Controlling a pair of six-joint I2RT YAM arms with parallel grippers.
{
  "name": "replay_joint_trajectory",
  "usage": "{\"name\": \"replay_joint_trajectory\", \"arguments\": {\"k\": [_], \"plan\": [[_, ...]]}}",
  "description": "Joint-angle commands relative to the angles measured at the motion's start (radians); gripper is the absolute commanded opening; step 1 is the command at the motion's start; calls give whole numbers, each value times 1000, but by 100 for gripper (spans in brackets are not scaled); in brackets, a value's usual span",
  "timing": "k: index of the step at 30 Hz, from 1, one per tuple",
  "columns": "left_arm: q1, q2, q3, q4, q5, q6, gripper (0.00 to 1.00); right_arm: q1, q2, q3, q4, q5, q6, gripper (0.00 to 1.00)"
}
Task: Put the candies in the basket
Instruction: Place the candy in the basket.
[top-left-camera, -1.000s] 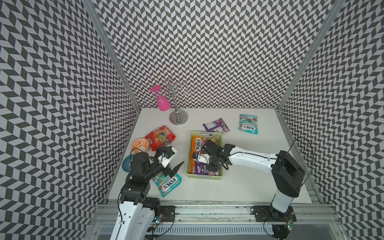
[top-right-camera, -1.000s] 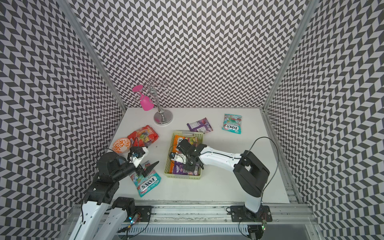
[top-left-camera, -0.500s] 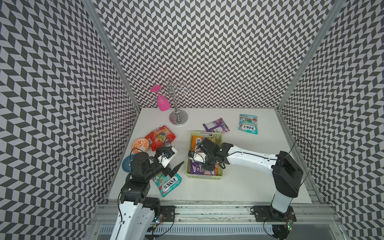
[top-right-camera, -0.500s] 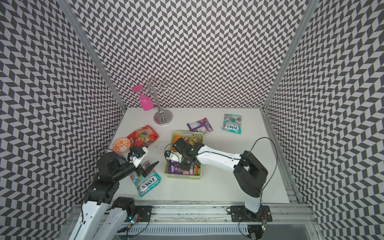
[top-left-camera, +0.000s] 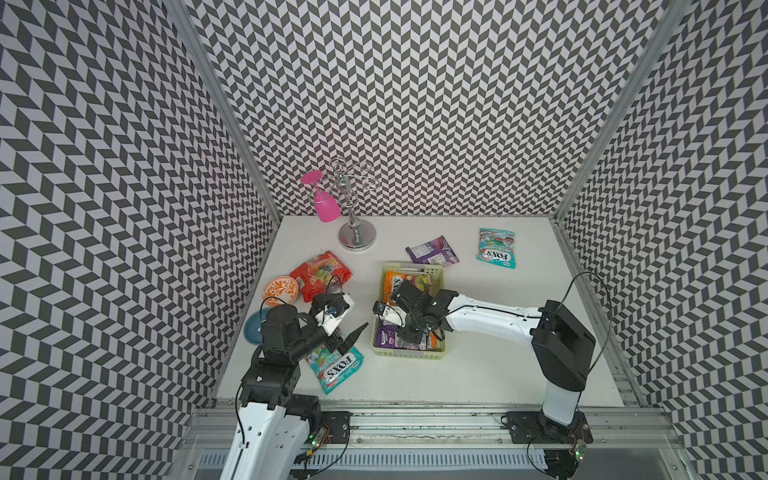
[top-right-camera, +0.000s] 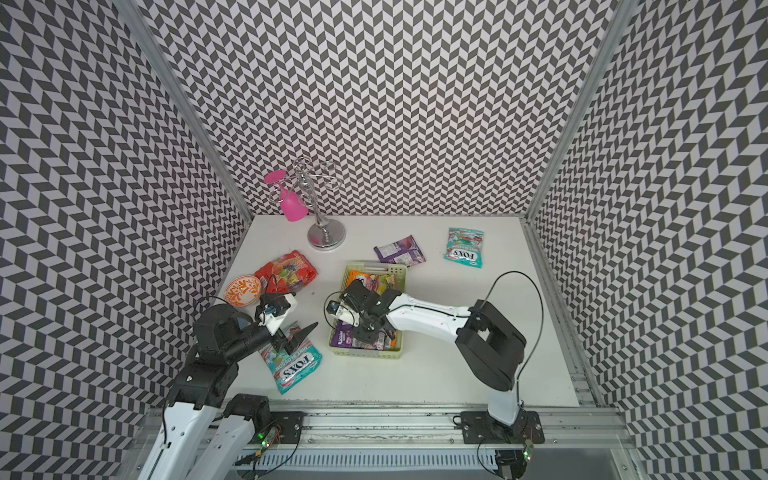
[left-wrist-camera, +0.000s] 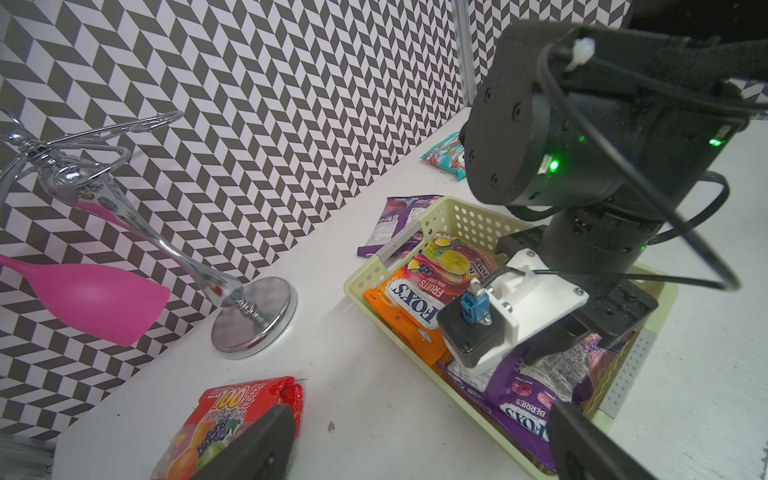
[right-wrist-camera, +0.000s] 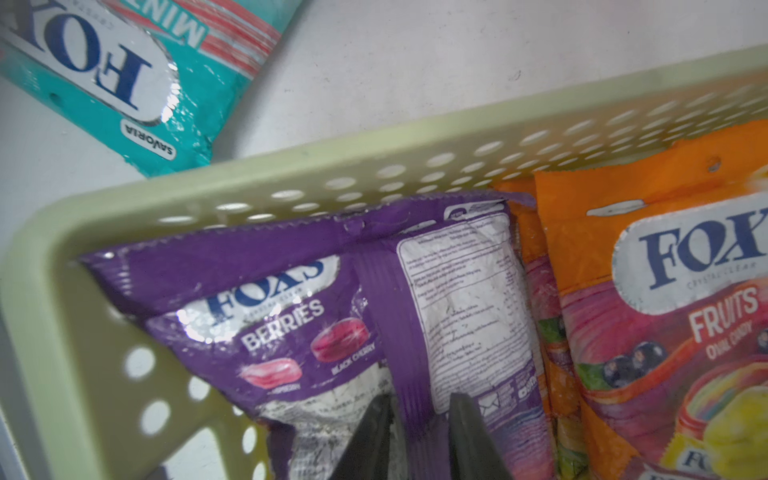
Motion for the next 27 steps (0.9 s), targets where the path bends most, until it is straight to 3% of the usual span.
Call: {"name": "replay_joint_trajectory", "arguments": {"k": [1, 8, 11, 14, 16, 27], "plan": [[-1, -9, 1, 15, 6, -2, 99, 8, -14, 39, 1, -3, 13, 34], [-2, -10, -2, 18, 6, -5, 99, -29, -126, 32, 19, -142, 41, 41], [8, -9, 4, 13, 0, -7, 99, -29, -117, -7, 74, -252, 66, 32], [0, -9, 0, 18, 4, -6, 99, -31, -93, -32, 125, -374, 88, 8], [1, -9, 3, 16, 6, -5, 99, -30, -76, -53, 161, -423, 107, 0], [5, -10, 6, 13, -2, -8, 99, -30, 44, -185, 364, -438, 199, 0]]}}
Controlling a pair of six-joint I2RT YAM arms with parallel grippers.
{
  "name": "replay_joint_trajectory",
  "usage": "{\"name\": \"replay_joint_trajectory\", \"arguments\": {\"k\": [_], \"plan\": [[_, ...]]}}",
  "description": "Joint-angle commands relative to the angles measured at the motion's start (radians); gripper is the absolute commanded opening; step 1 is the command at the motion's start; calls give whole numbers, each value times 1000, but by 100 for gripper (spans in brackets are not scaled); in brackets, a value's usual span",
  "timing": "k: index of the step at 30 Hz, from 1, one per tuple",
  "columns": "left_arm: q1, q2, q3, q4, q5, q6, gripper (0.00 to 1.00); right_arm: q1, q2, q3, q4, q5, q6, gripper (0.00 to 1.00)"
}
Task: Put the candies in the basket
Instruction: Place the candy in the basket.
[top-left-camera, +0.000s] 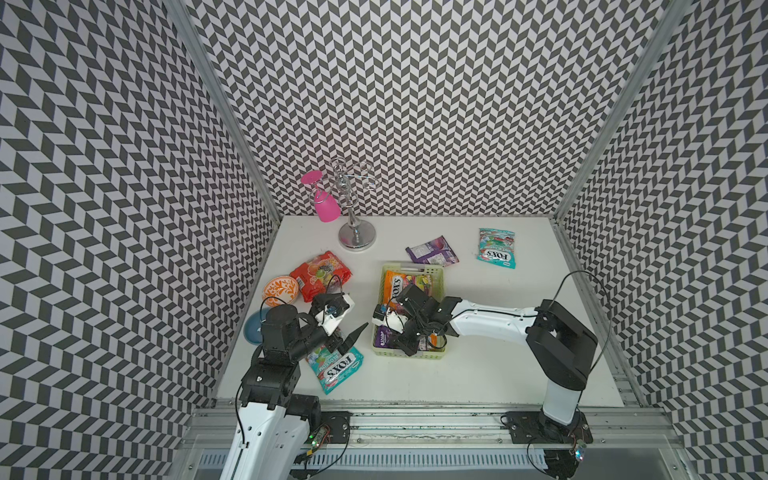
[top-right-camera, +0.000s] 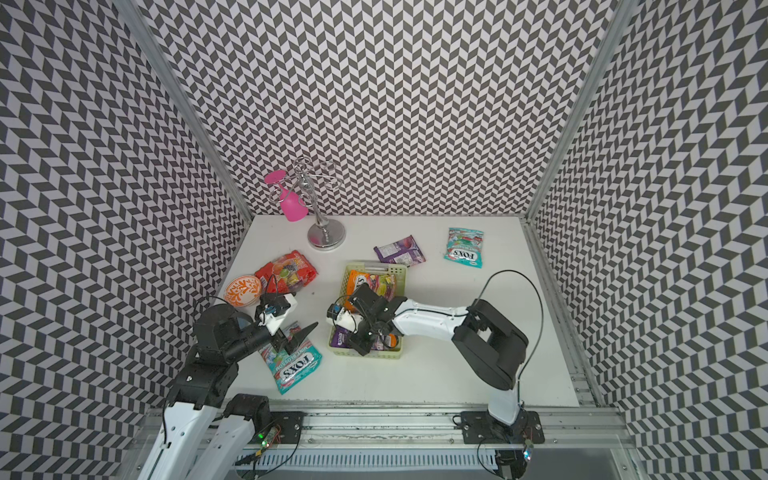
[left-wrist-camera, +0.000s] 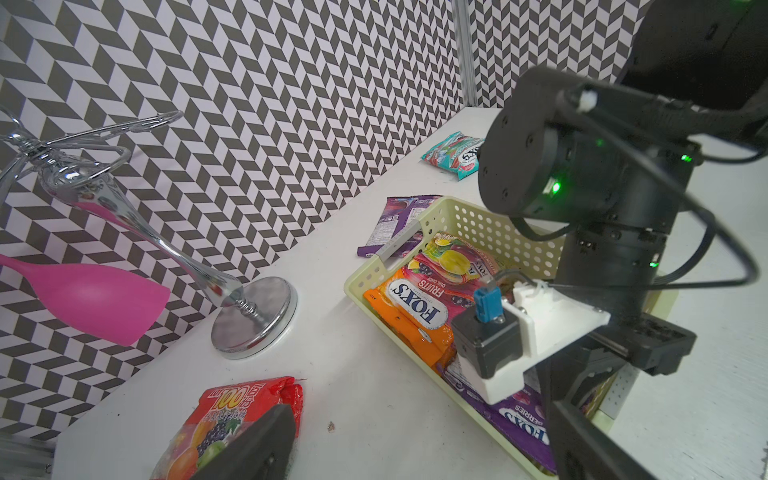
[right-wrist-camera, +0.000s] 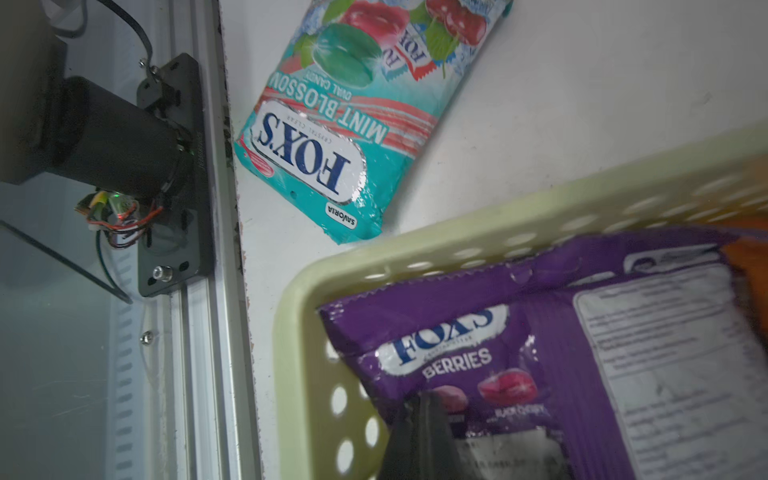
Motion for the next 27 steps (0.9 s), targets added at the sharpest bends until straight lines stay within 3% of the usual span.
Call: {"name": "replay_joint_trajectory", "arguments": {"k": [1, 4, 13, 22, 27], "plan": [[0, -9, 4, 16, -1, -10, 99, 0, 42, -22, 85, -1, 38, 0], [1, -9, 8, 18, -4, -18, 99, -4, 20, -14, 47, 35, 16, 0], [10, -7, 22, 37, -65, -55, 99, -119, -226, 26, -26, -22, 42, 4], [3, 56, 67, 16, -112, -49, 99, -259, -425, -34, -15, 120, 99, 22], [4, 169, 147, -68, -147, 53, 99, -309, -528, -109, 42, 184, 149, 34]]}}
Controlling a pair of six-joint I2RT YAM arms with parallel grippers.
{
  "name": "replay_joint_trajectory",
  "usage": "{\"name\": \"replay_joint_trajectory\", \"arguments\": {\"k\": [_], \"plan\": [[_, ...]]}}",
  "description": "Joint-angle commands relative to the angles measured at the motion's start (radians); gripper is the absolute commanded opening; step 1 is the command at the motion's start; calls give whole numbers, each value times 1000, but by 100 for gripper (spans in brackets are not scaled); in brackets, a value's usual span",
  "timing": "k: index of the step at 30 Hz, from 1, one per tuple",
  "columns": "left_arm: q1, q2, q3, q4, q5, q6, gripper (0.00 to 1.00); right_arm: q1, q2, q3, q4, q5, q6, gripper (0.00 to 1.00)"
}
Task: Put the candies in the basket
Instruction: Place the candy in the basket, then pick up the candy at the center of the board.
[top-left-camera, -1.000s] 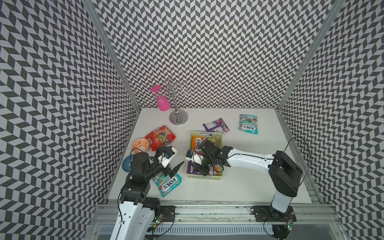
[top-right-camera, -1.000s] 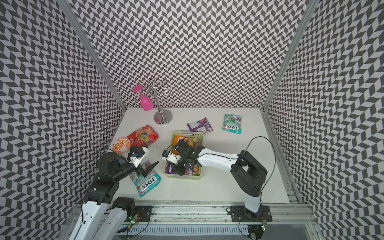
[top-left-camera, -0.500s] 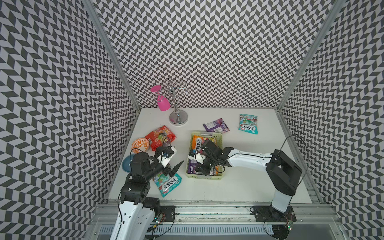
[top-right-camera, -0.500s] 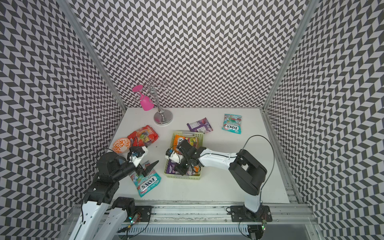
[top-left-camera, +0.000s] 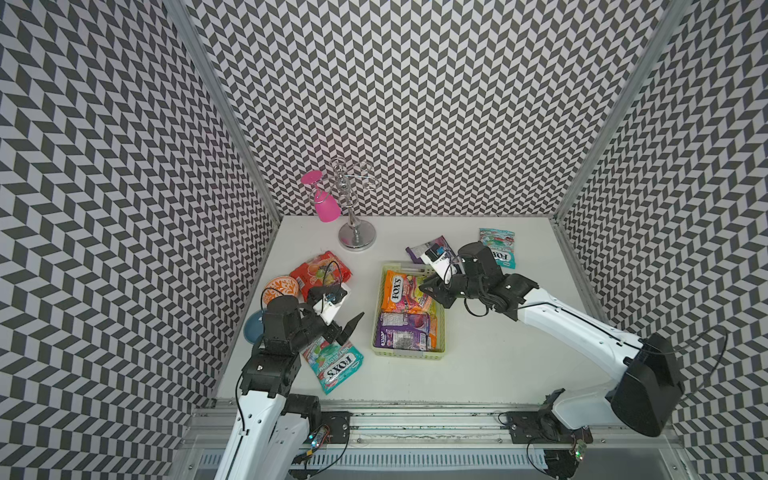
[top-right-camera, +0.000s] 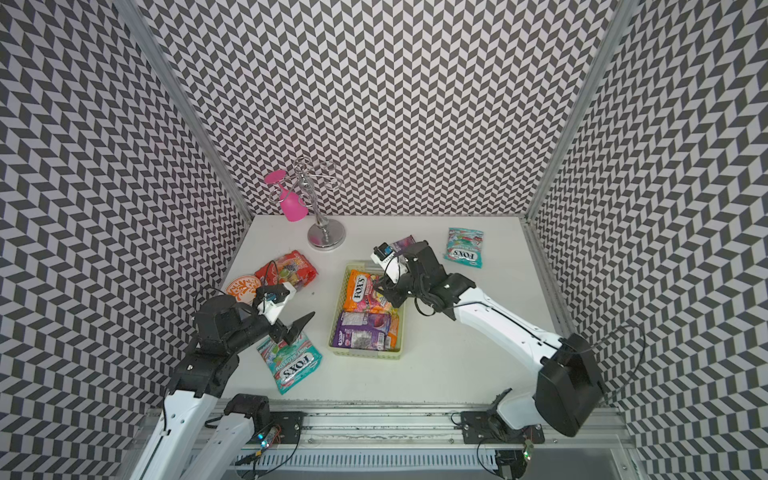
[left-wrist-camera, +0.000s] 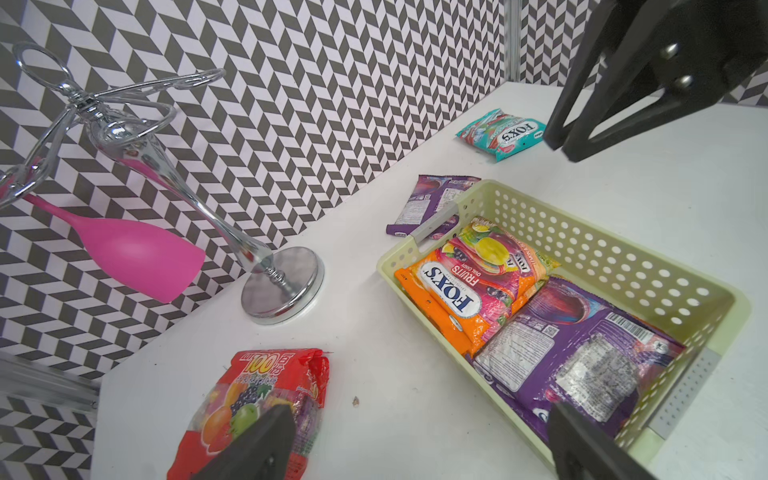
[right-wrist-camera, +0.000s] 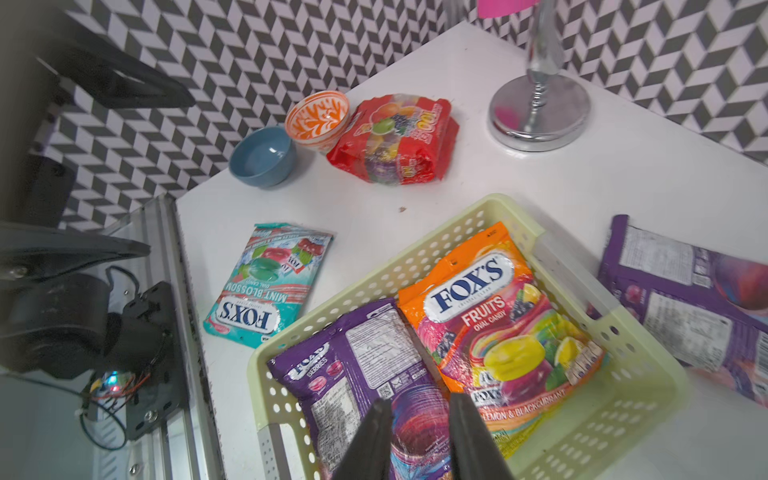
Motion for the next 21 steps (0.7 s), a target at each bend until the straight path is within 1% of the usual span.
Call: {"name": "replay_joint_trajectory", "arguments": {"k": [1, 3, 6, 10, 12, 14, 16, 20, 21], "plan": [[1, 86, 93, -92, -37, 100, 99, -32, -75, -56, 70, 77, 56, 38], [1, 161, 155, -185, -36, 176, 99, -57, -114, -87, 86, 106, 71, 44], [0, 243, 226, -332, -19, 356, 99, -92, -173, -116, 83, 154, 78, 54], [-3, 378, 344, -536, -83, 535, 99, -141, -254, -158, 91, 226, 79, 71], [-3, 438, 376, -616, -124, 613, 99, -158, -303, -192, 110, 265, 68, 77], [-1, 480, 383, -663, -156, 675, 99, -169, -356, -240, 152, 301, 58, 81], [3, 519, 373, -704, -175, 753, 97, -176, -410, -294, 195, 333, 49, 89], [5, 579, 365, -738, -175, 882, 96, -180, -476, -360, 236, 358, 12, 96], [5, 598, 370, -740, -176, 906, 96, -180, -491, -372, 245, 361, 8, 99]]}}
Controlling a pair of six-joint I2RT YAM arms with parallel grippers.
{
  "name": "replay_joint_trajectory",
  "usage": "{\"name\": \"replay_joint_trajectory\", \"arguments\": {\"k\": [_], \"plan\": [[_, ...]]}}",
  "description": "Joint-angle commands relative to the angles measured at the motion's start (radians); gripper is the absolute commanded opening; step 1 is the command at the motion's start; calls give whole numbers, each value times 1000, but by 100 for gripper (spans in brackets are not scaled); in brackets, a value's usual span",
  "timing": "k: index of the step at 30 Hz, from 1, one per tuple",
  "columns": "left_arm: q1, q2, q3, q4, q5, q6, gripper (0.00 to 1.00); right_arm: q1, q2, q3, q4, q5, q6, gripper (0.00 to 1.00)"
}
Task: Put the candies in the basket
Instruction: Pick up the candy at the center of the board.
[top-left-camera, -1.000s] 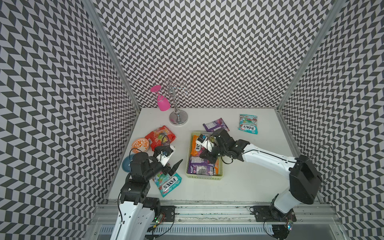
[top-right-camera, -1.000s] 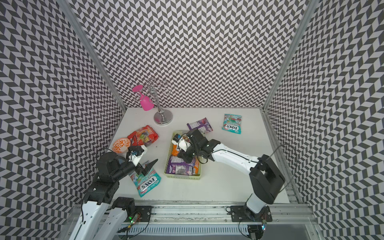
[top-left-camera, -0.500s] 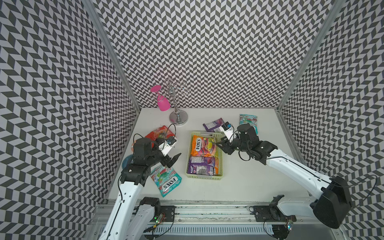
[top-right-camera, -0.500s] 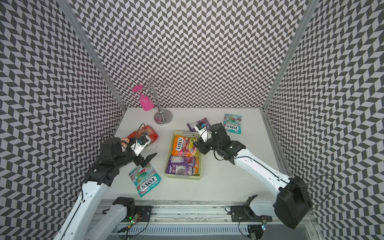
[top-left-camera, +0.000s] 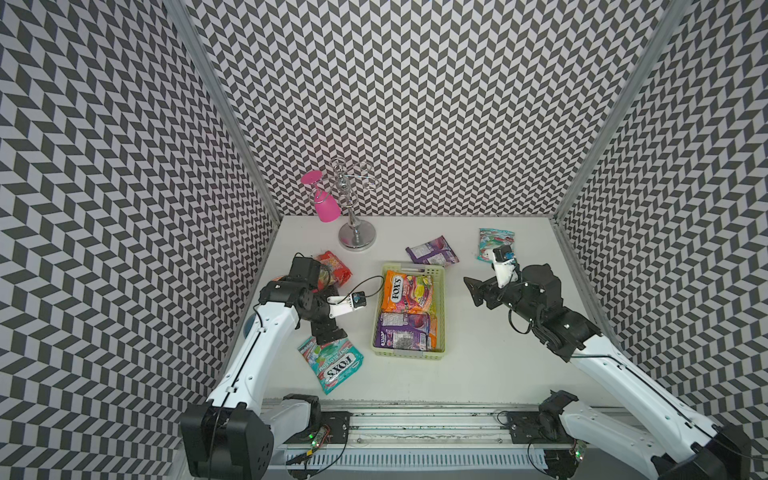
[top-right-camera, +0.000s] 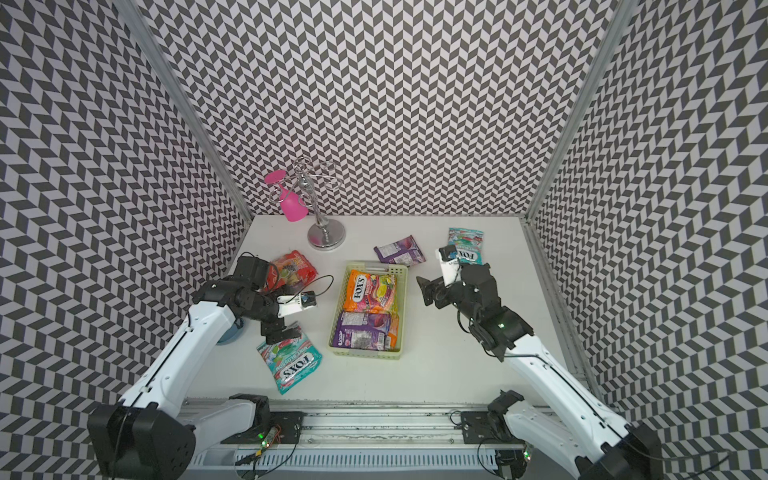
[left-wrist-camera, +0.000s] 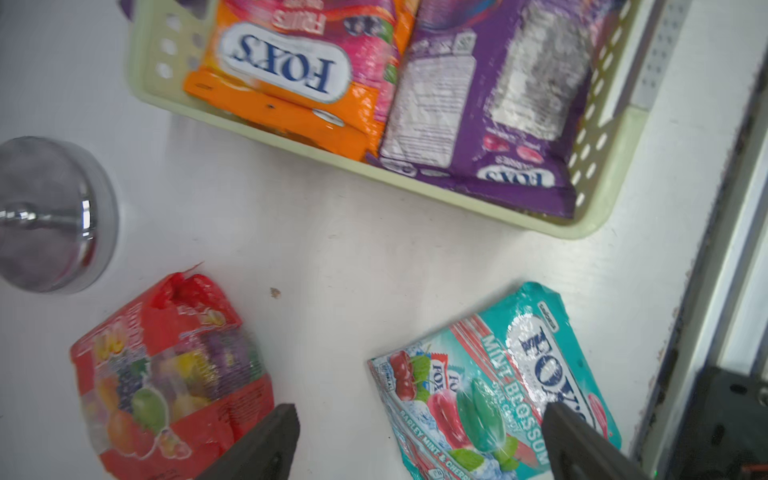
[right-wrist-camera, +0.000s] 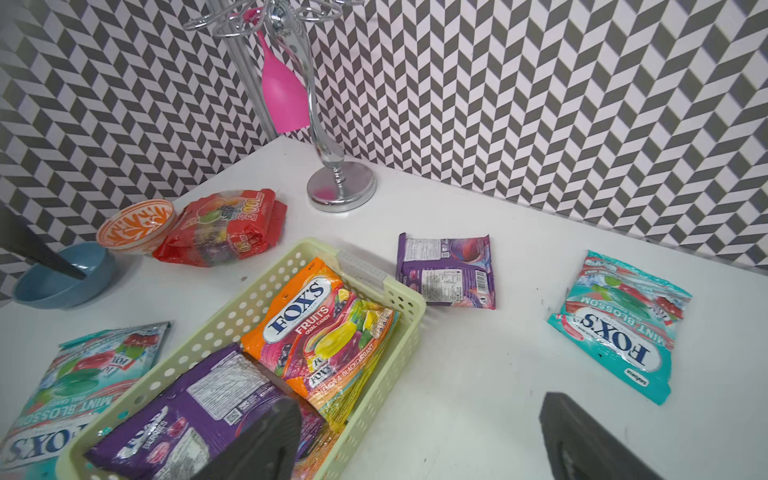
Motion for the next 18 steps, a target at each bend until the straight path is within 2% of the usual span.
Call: {"name": "replay_joint_trajectory", "arguments": {"k": [1, 7, 13, 18], "plan": [[5, 39, 10, -88, -11, 167, 96, -3, -47, -37, 99, 50, -30, 99], [6, 148, 21, -83, -18, 318, 94, -3, -113, -102, 139, 81, -51, 99], [6, 276, 71, -121, -73, 415, 88, -2, -173, -161, 182, 116, -82, 99], [5, 337, 72, -118, -91, 447, 87, -2, -197, -193, 211, 128, -90, 99]]}}
